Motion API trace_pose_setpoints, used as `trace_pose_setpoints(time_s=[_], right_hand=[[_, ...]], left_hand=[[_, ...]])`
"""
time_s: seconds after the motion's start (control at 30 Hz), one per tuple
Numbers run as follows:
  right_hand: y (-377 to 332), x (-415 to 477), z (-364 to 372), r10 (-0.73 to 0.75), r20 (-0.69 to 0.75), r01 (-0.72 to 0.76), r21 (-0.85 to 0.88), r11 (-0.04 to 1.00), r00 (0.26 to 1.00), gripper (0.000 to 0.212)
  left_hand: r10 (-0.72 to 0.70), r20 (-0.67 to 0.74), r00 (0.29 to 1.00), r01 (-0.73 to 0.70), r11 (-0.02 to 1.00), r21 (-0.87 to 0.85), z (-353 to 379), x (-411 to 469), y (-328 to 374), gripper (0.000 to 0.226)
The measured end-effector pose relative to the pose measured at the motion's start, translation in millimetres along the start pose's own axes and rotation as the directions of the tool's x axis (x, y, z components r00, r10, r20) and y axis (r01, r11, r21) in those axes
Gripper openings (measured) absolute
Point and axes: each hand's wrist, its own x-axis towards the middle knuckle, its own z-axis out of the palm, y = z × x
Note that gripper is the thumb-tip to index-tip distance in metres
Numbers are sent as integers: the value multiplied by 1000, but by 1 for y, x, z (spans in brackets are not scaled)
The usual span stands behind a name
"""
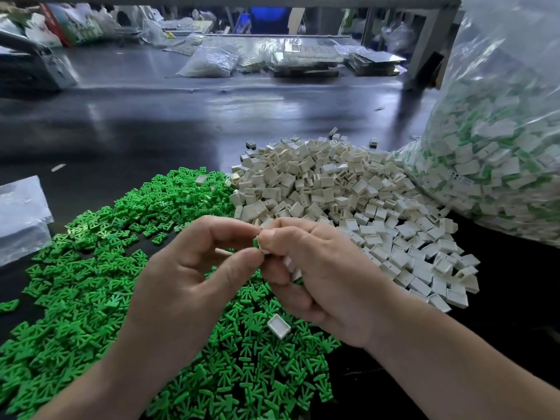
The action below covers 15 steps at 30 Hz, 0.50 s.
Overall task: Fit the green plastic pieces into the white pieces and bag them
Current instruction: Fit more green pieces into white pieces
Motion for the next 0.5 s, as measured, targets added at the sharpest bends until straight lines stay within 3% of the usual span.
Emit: trace_pose_setpoints(time_s=[0.23, 0.37, 0.43, 0.5], right_hand=[[1, 0, -5, -5, 23, 5, 6, 1000, 1000, 10], [2, 0, -6, 4, 29, -5, 37, 999, 1000, 9], [-2, 1, -11, -31, 67, 20, 162, 987, 997, 7], [-8, 2, -18, -88, 114, 43, 347, 937, 990, 5]], left_hand=[[141, -72, 987, -123, 969, 213, 0, 1, -12, 12], [162, -96, 982, -139, 967, 212, 1, -1, -9, 7], [146, -74, 986, -126, 964, 232, -2, -2, -11, 7], [99, 73, 992, -116, 950, 291, -7, -2, -16, 22]])
